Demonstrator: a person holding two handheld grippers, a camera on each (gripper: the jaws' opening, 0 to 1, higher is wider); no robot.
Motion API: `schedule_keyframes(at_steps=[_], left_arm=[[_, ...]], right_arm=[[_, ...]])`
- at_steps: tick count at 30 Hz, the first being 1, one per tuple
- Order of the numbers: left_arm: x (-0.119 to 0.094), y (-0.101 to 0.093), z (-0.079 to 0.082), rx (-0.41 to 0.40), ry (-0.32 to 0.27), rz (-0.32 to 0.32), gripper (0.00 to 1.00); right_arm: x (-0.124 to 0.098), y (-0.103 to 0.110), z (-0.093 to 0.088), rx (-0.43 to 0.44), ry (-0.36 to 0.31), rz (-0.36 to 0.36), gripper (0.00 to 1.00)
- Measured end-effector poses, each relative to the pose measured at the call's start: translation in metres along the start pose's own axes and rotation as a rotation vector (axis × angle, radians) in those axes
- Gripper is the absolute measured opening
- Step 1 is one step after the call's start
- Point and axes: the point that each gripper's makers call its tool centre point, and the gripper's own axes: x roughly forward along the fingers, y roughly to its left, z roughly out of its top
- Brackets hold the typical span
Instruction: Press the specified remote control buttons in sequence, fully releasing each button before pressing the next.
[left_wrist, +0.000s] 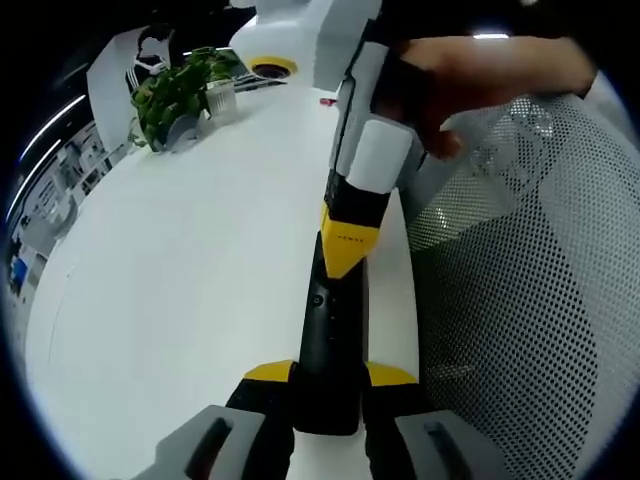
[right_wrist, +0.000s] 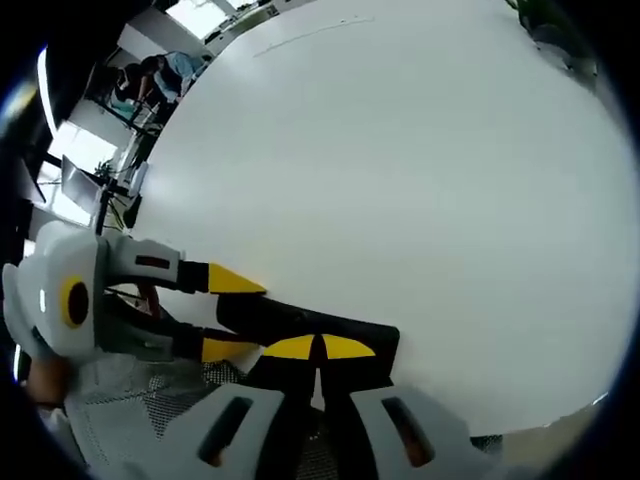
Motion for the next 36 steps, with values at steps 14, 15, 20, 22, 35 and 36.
schedule_keyframes(at_steps=[14, 15, 20, 22, 35, 36], left_arm=[[0.001, -0.003, 0.002, 0.021, 0.001, -0.006, 0.24], [0.002, -0.004, 0.003, 0.027, -0.001, -0.007, 0.24], [0.004, -0.009, 0.007, 0.05, -0.002, -0.025, 0.24], [0.004, -0.009, 0.007, 0.051, -0.003, -0.027, 0.24], [0.004, -0.013, 0.009, 0.065, -0.014, -0.046, 0.25], [0.004, -0.013, 0.009, 0.064, -0.015, -0.046, 0.25]], right_arm=[[-0.002, 0.0, 0.0, -0.029, 0.02, -0.026, 0.0], [-0.002, 0.0, 0.0, -0.036, 0.017, -0.029, 0.0], [-0.004, 0.004, 0.006, -0.046, -0.01, -0.013, 0.0], [-0.004, 0.004, 0.005, -0.045, -0.008, -0.012, 0.0], [0.0, 0.006, 0.002, -0.084, 0.01, -0.013, 0.0], [0.0, 0.008, 0.002, -0.086, 0.013, -0.004, 0.0]])
